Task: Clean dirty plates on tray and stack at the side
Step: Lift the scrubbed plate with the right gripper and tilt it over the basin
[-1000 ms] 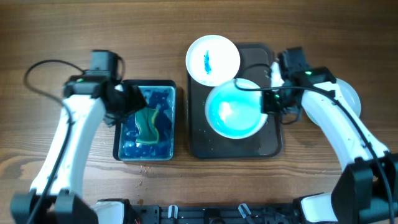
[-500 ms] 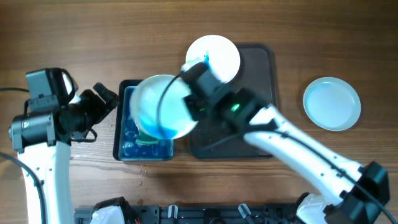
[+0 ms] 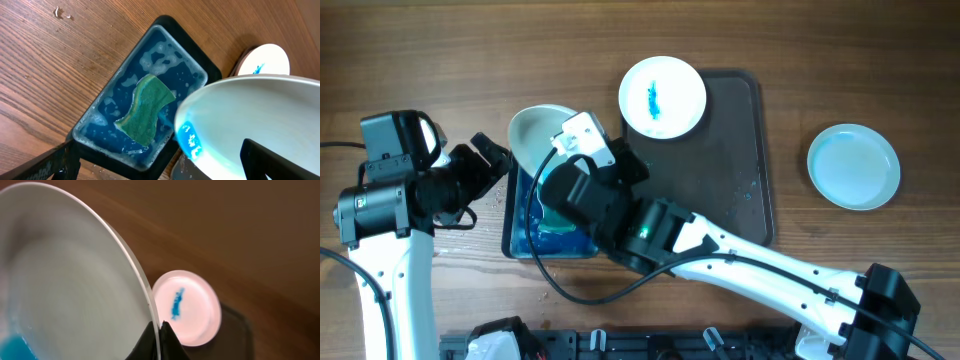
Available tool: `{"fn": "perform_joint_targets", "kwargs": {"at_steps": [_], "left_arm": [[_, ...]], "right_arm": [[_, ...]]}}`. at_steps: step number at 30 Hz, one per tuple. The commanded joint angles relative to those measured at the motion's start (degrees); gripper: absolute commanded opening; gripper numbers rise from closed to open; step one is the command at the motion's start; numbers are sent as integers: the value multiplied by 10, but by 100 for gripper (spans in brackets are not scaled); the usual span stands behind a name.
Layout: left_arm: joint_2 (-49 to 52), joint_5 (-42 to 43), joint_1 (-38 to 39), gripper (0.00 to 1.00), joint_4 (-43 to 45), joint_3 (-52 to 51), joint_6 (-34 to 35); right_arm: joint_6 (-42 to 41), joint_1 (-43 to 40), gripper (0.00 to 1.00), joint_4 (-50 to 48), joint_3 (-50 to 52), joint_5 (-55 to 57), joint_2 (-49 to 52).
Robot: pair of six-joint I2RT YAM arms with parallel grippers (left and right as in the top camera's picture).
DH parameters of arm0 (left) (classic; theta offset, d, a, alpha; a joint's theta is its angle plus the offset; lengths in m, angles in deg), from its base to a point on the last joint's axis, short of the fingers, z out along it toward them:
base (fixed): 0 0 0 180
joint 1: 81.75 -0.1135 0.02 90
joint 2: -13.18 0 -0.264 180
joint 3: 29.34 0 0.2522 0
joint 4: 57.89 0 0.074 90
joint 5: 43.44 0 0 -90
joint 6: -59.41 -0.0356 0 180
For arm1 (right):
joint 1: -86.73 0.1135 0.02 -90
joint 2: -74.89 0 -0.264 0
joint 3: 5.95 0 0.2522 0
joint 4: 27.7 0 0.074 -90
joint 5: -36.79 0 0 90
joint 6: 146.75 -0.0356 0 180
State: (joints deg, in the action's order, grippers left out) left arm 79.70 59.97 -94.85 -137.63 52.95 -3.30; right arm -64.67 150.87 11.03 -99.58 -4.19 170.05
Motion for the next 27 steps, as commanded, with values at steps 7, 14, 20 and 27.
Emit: {"fn": "perform_joint_targets", "kwargs": {"at_steps": [7,14,20,27], "left_arm": [[-3,7,-3,100,1,9,-1],[-4,7,-3,100,1,9,-1],[-3,7,-3,100,1,9,-1],[-4,7,-3,100,1,9,-1]], "right_arm": [[150,12,4,-58,-12,117,1],[205,16,4,-100,-12,122,1],[304,24,4,-139,-12,143,1],[320,35,4,-148,-12,145,1]]}}
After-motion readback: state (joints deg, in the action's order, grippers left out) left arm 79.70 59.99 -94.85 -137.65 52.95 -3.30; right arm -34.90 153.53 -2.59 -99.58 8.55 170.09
